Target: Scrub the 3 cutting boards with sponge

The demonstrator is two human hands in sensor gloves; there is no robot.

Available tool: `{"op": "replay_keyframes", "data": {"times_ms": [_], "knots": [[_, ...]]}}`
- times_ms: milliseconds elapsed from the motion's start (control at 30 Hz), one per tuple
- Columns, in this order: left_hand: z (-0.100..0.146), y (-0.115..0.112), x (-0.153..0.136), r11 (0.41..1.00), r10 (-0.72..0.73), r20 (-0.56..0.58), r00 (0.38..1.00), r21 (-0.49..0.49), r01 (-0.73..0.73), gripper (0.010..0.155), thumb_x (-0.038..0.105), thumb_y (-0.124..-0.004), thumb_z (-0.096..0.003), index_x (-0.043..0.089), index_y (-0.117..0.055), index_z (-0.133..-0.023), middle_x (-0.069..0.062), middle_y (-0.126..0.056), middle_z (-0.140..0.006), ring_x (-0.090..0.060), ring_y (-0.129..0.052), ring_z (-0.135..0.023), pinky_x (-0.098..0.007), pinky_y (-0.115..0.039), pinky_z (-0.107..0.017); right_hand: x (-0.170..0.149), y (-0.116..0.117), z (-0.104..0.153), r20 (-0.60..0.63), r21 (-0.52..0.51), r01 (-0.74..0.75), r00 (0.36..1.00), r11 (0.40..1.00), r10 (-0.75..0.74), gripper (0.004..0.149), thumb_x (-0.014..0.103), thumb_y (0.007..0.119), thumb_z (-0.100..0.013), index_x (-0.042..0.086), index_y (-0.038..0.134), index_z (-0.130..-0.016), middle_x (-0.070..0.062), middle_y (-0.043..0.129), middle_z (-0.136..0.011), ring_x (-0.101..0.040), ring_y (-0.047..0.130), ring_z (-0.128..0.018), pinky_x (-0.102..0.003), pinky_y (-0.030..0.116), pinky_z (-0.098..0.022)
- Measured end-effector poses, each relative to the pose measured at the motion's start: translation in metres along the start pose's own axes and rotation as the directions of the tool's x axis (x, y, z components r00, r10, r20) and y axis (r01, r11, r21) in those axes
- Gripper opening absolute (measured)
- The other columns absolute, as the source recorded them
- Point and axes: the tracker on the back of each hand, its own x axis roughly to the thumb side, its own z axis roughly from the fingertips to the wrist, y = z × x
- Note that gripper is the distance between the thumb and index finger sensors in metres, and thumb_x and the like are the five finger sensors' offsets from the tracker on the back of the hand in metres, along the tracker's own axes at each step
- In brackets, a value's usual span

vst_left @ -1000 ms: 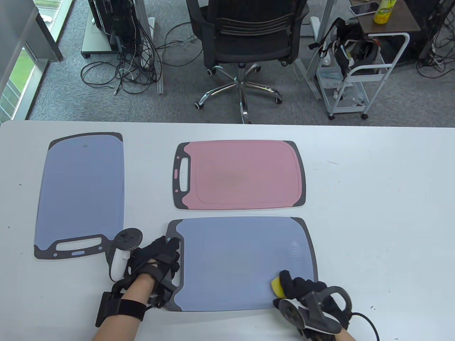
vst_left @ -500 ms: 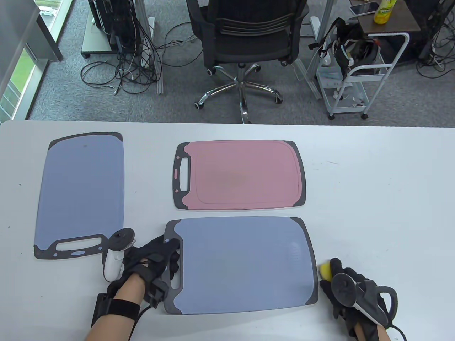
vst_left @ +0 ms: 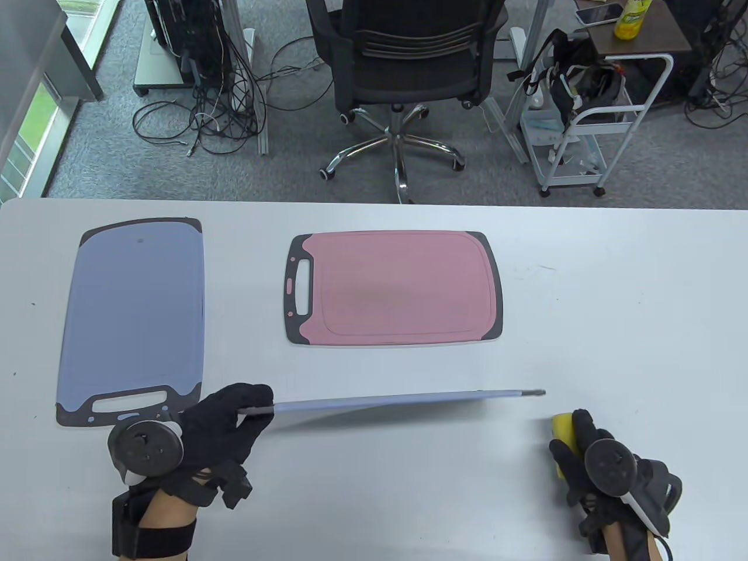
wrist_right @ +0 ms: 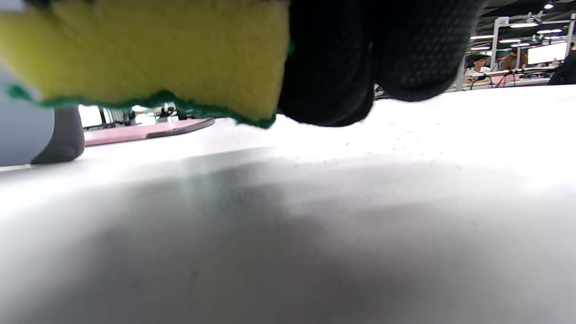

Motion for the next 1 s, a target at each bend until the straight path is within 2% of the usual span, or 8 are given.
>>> {"op": "replay_keyframes", "data": {"times_ms": [100,167,233,500,667,833,933,1000], "knots": [[0.002,-0.011,-0.005,0.984,-0.03,-0.021,0.999,-0.175,0.026,0.042,0.034,-0.094,-0.044,0.026,-0.085,-0.084,0.002,-0.098,-0.08,-0.028,-0.099,-0.085,-0.057,-0.076,-0.068,-0.006,-0.004,0.002,-0.028,-0.015,0.03,0.999,0.999,-0.031,0.074,0.058,0.073,-0.043,0.013,0.064,-0.101,-0.009,0.086,-0.073,-0.022,0.092,-0.051,-0.047,0.078,-0.048],[0.001,-0.022,0.0,0.951,-0.211,0.021,0.977,-0.227,0.21,0.041,0.032,-0.093,-0.0444,0.026,-0.083,-0.084,0.004,-0.095,-0.08,-0.027,-0.095,-0.09,-0.056,-0.072,-0.071,-0.01,-0.005,0.004,-0.048,-0.03,0.057,0.997,0.998,-0.058,0.074,0.058,0.073,-0.043,0.013,0.064,-0.101,-0.009,0.086,-0.072,-0.022,0.092,-0.051,-0.047,0.078,-0.048],[0.001,-0.033,0.004,0.903,-0.348,0.119,0.93,-0.226,0.366,0.04,0.033,-0.09,-0.0455,0.029,-0.079,-0.084,0.007,-0.093,-0.082,-0.022,-0.094,-0.092,-0.054,-0.073,-0.071,-0.013,-0.005,0.005,-0.06,-0.03,0.059,0.996,0.998,-0.061,0.074,0.058,0.073,-0.044,0.013,0.064,-0.101,-0.009,0.086,-0.072,-0.022,0.092,-0.051,-0.047,0.078,-0.048],[0.006,-0.083,0.01,0.736,-0.571,0.299,0.764,-0.224,0.639,0.042,0.033,-0.083,-0.0515,0.028,-0.067,-0.09,0.007,-0.084,-0.089,-0.022,-0.085,-0.098,-0.053,-0.07,-0.073,-0.014,-0.002,0.003,-0.071,-0.029,0.038,0.997,0.999,-0.04,0.074,0.057,0.073,-0.044,0.013,0.064,-0.101,-0.009,0.086,-0.073,-0.022,0.092,-0.051,-0.047,0.078,-0.048],[0.012,-0.094,0.01,0.819,-0.51,0.326,0.796,-0.099,0.566,0.042,0.039,-0.086,-0.0512,0.031,-0.069,-0.089,0.009,-0.086,-0.086,-0.02,-0.086,-0.096,-0.053,-0.069,-0.075,-0.001,-0.012,-0.009,-0.031,-0.067,0.033,0.999,0.997,-0.036,0.074,0.057,0.073,-0.044,0.012,0.064,-0.101,-0.01,0.086,-0.073,-0.022,0.092,-0.051,-0.047,0.078,-0.048],[0.017,-0.103,0.011,0.774,-0.55,0.42,0.722,-0.068,0.63,0.043,0.043,-0.085,-0.0525,0.033,-0.065,-0.09,0.011,-0.082,-0.088,-0.018,-0.08,-0.099,-0.052,-0.061,-0.08,0.06,-0.028,-0.032,0.106,-0.061,-0.007,0.994,0.998,0.013,0.074,0.057,0.073,-0.044,0.012,0.063,-0.101,-0.01,0.086,-0.073,-0.022,0.093,-0.051,-0.047,0.078,-0.048],[0.016,-0.106,0.012,0.761,-0.547,0.426,0.72,-0.104,0.64,0.043,0.046,-0.083,-0.0542,0.033,-0.064,-0.091,0.012,-0.081,-0.088,-0.018,-0.082,-0.098,-0.052,-0.065,-0.078,0.118,-0.03,-0.046,0.211,-0.043,-0.036,0.977,0.998,0.044,0.074,0.057,0.073,-0.045,0.012,0.063,-0.102,-0.01,0.085,-0.073,-0.022,0.092,-0.051,-0.047,0.078,-0.048],[0.015,-0.109,0.013,0.747,-0.551,0.44,0.709,-0.118,0.654,0.044,0.046,-0.082,-0.0551,0.032,-0.063,-0.092,0.011,-0.08,-0.089,-0.018,-0.081,-0.098,-0.052,-0.064,-0.078,0.18,-0.024,-0.053,0.308,-0.013,-0.057,0.95,0.998,0.058,0.074,0.057,0.073,-0.045,0.012,0.063,-0.102,-0.01,0.086,-0.074,-0.022,0.093,-0.051,-0.047,0.078,-0.048]]}}
